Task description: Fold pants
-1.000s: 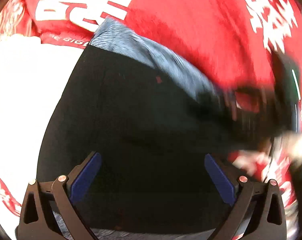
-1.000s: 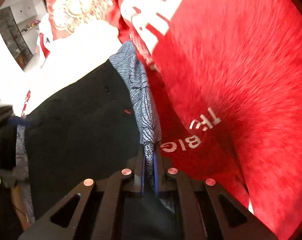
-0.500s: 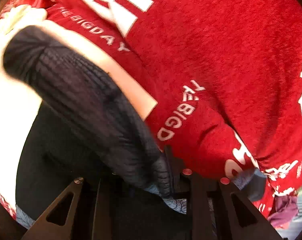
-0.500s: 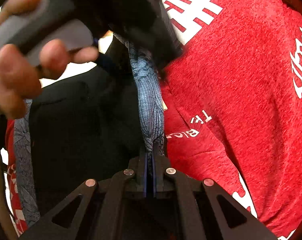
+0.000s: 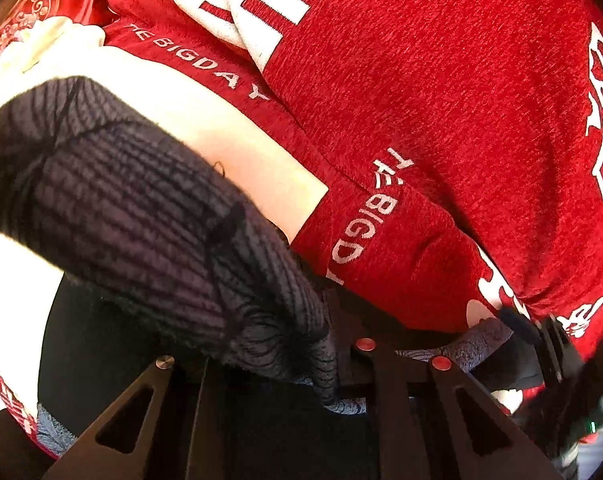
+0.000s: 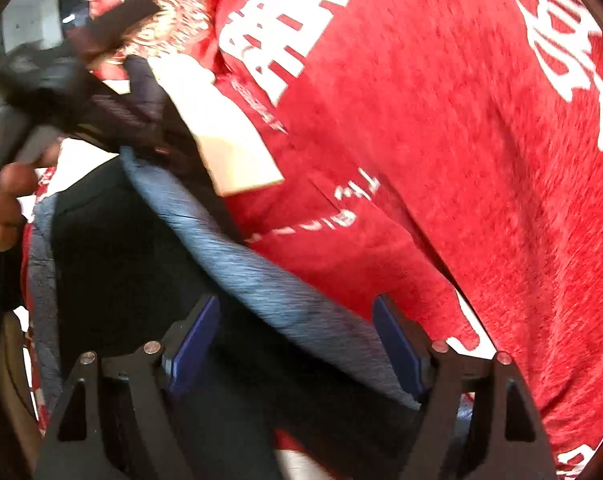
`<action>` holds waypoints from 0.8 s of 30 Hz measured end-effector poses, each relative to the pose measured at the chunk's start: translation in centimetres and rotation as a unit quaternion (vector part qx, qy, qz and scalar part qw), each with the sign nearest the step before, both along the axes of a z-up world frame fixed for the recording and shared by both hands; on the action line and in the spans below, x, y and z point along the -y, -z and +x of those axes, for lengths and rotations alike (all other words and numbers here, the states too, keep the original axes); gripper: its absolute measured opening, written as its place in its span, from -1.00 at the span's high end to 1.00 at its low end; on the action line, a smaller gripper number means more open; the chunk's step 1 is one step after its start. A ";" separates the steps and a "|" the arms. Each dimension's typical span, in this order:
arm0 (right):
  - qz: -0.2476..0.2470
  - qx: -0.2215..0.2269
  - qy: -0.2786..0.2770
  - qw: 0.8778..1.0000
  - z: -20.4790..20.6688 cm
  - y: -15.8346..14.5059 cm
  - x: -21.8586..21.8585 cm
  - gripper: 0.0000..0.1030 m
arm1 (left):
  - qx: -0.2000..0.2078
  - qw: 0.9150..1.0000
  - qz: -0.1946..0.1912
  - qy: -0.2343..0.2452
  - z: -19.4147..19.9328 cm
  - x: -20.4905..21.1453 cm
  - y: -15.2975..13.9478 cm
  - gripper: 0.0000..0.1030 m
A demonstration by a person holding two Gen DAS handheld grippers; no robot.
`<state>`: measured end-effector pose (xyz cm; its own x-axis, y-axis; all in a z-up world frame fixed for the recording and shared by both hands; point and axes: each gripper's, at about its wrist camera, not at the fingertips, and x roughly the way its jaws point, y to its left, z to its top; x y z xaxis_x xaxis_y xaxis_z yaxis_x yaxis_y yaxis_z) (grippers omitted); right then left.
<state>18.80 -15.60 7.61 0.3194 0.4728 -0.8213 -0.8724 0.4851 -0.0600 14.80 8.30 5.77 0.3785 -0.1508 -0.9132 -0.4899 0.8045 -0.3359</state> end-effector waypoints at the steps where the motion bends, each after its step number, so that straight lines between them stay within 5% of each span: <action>1: -0.007 -0.006 -0.004 1.000 0.5 0.4 -0.1 -0.59 | -0.001 1.000 -0.001 0.000 0.0 -0.1 0.0 0.61; 3: -0.031 -0.025 -0.020 0.999 1.4 1.5 -0.9 -0.58 | -0.002 1.000 -0.005 0.001 -0.4 -0.4 -0.3 0.61; 4: -0.042 -0.036 -0.033 0.998 1.6 2.1 -1.3 -0.38 | -0.001 1.000 -0.007 0.002 -0.6 -0.6 -0.4 0.62; 5: -0.049 -0.053 -0.050 0.996 1.6 2.4 -1.8 -0.05 | 0.002 1.000 -0.009 0.003 -0.7 -0.6 -0.6 0.61; 6: -0.054 -0.067 -0.060 0.995 1.5 2.7 -2.1 0.62 | 0.005 1.000 -0.007 0.004 -1.1 -0.6 -0.9 0.62; 7: -0.064 -0.078 -0.059 0.993 1.3 2.7 -2.3 0.69 | 0.008 1.000 -0.006 0.005 -1.4 -0.7 -1.1 0.62; 13: -0.029 -0.041 -0.031 0.998 -3.5 -0.9 -0.7 0.80 | 0.039 0.999 -0.006 0.023 -5.6 -0.6 -3.3 0.62; 17: -0.026 0.045 -0.016 0.999 -10.5 -3.7 -0.8 0.80 | 0.069 0.997 -0.015 0.037 -11.2 -1.4 -4.6 0.61; 21: -0.083 0.150 -0.030 0.985 -20.2 -3.4 -2.5 0.81 | 0.073 0.996 -0.041 0.038 -16.9 -2.6 -1.9 0.61; 24: -0.128 0.157 -0.028 0.979 -24.4 0.3 -3.6 0.80 | 0.024 0.998 -0.062 0.023 -19.0 -3.2 2.7 0.61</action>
